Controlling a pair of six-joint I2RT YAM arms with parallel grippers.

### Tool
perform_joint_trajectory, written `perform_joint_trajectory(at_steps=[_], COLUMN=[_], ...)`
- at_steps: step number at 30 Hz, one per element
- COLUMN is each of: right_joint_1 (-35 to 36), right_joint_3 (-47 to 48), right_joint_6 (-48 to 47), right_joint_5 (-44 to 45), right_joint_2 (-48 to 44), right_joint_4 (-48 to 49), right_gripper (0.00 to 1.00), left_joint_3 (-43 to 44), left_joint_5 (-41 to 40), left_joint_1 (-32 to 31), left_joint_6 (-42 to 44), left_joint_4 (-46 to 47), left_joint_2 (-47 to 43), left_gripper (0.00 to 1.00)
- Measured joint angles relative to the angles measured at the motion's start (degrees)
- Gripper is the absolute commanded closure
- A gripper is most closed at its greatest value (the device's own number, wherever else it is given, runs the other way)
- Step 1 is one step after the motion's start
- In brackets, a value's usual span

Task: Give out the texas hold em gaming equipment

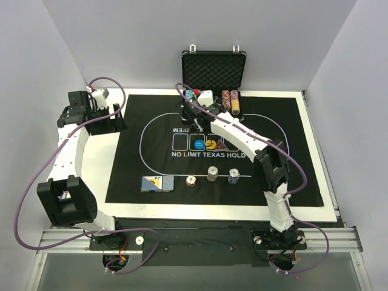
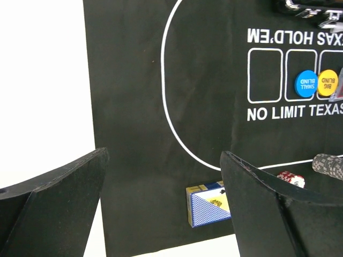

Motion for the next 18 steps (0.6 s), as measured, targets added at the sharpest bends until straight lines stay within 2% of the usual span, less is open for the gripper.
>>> perform_joint_trajectory(at_steps=[10,18], right_joint_1=[0.02,-0.02], right_joint_3=[0.31,0.59], right_joint_6=[-1.03,-2.73], right_joint_5=[-2.45,-8.61], right_joint_2=[6.67,10.12], right_joint_4=[0.00,2.23], right_gripper=[0.12,0.17], left_joint_3=[-0.42,-1.42], left_joint_5=[-0.37,-0.39], left_joint_1=[1.09,1.09], left_joint_6=[2.10,4.00], left_joint_4=[-1.88,-3.23], left_joint_2=[1.27,1.27], left_gripper=[0.03,0.03])
